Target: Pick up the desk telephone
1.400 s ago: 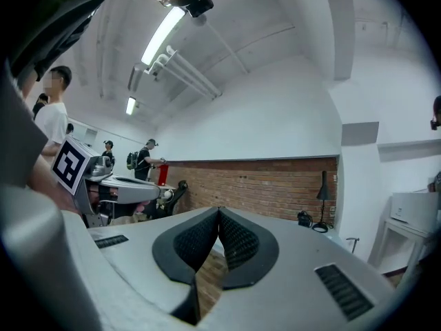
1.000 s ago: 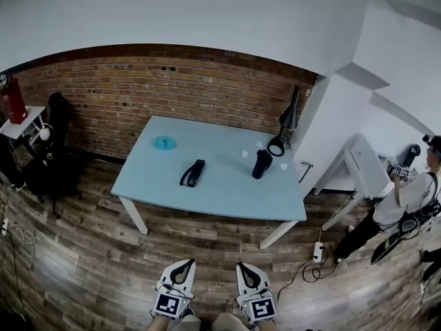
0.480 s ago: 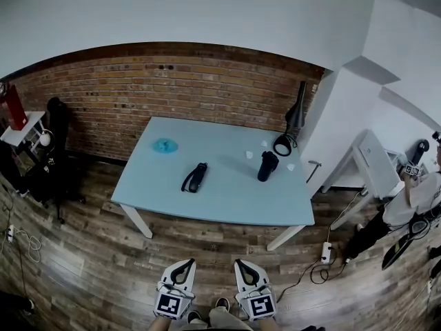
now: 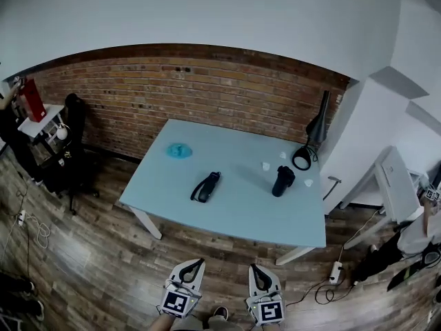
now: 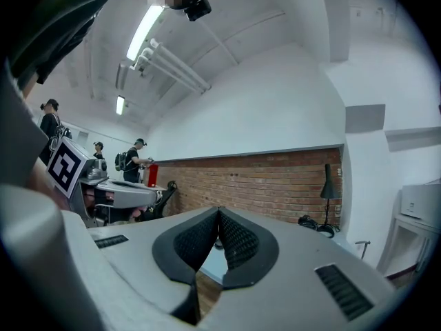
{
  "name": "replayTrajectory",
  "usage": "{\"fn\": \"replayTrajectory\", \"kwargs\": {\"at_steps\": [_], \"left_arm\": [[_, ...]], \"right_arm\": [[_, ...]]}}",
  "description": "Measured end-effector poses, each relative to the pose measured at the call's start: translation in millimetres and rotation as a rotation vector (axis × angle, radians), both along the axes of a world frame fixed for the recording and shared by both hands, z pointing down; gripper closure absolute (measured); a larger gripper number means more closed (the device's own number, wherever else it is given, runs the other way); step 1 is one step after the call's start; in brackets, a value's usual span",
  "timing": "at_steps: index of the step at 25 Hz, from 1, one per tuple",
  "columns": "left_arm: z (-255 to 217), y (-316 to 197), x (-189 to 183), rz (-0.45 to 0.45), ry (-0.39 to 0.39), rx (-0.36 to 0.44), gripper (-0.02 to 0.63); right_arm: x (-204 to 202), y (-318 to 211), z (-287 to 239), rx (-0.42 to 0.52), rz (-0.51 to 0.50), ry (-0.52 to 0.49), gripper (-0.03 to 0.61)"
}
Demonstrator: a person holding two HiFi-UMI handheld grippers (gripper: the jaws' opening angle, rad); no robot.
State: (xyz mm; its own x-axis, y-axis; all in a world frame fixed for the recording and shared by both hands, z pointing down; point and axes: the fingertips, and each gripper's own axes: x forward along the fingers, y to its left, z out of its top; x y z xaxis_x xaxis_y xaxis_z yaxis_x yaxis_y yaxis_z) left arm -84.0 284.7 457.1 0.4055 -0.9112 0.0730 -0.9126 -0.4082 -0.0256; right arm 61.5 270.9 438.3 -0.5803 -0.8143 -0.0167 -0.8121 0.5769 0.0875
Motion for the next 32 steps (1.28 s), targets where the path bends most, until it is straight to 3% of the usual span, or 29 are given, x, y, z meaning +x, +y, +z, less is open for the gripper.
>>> {"fn": "replayTrajectory", "kwargs": {"at_steps": [8,19,22,32], "left_arm": [[6,-23,-17,-0.001,-0.003,0.006,0.586],[-2,-103,-78,0.048,0.033,0.027,0.586],[3,-115,-90,0.055,0.041,0.002,0.586],[23,-164,-88,0.003,0.023,-0.036,0.586]], "right_arm": [[-18,-32,15,-0.005,-0.003,-0.003,0.557],[-85,-89,-14,0.033,0.047,0.047,0.557],[-103,-90,-11,-0.010,0.044,0.068,0.557],[-79,-145,4,-0.009,0.056,0.038,0.557]]}}
